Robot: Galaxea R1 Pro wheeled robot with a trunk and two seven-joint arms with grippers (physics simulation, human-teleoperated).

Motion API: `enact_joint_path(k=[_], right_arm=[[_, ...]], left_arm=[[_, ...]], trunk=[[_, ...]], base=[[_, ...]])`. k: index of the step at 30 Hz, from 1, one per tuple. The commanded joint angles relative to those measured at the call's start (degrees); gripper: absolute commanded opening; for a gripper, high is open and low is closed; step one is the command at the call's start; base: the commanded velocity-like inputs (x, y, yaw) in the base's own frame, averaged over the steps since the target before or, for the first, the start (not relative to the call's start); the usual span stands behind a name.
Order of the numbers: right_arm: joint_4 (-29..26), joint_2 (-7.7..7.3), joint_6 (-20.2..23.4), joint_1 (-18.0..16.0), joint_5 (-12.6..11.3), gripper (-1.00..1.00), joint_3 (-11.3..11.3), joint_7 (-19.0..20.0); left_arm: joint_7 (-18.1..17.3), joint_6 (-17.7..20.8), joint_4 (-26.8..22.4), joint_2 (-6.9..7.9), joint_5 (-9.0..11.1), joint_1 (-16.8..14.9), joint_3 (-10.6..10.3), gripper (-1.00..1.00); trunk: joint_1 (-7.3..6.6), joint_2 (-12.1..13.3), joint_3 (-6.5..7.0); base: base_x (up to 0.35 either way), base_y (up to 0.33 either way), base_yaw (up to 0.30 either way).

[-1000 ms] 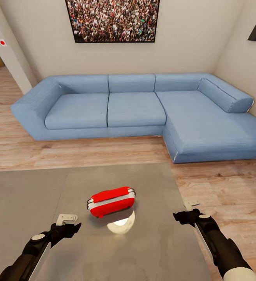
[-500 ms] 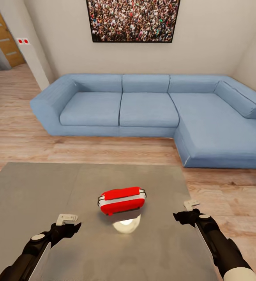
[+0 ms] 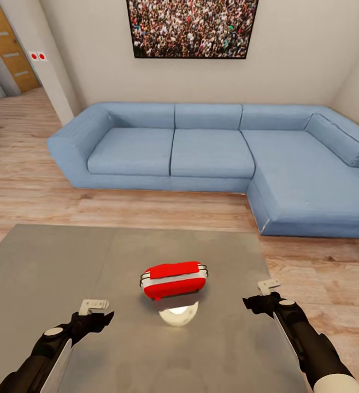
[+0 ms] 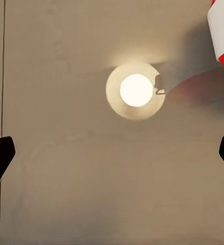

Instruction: Turn on the radio receiver that's on the table in the living room.

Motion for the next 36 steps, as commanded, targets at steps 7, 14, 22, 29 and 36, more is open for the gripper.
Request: enact_joint_path(k=[7,14,22,29,36], right_arm=[[0.1,0.00,0.0,0.0,0.0,1.00,0.0,0.0],[0.1,0.00,0.0,0.0,0.0,1.00,-0.1,0.1],[0.1,0.00,0.0,0.0,-0.1,1.00,-0.2,0.1],[0.1,0.00,0.0,0.0,-0.1,1.00,-0.2,0.1],[0.0,0.00,0.1,0.0,0.0,1.00,0.0,0.1]], left_arm=[[0.0,0.0,0.0,-0.01,0.0,0.0,0.0,1.00],[0.0,0.0,0.0,-0.02,0.0,0.0,0.0,1.00],[0.0,0.0,0.0,0.01,0.0,0.0,0.0,1.00],[0.0,0.0,0.0,0.03,0.0,0.0,0.0,1.00],[0.0,0.0,0.0,0.03,0.0,0.0,0.0,1.00]], trunk=[[0.00,0.0,-0.59],[0.00,0.0,-1.24],[0.00,0.0,-1.98],[0.00,0.0,-2.62],[0.00,0.0,-3.27]], base=[[0.000,0.000,0.000],[0.000,0.000,0.000],[0.000,0.000,0.000],[0.000,0.000,0.000],[0.000,0.000,0.000]])
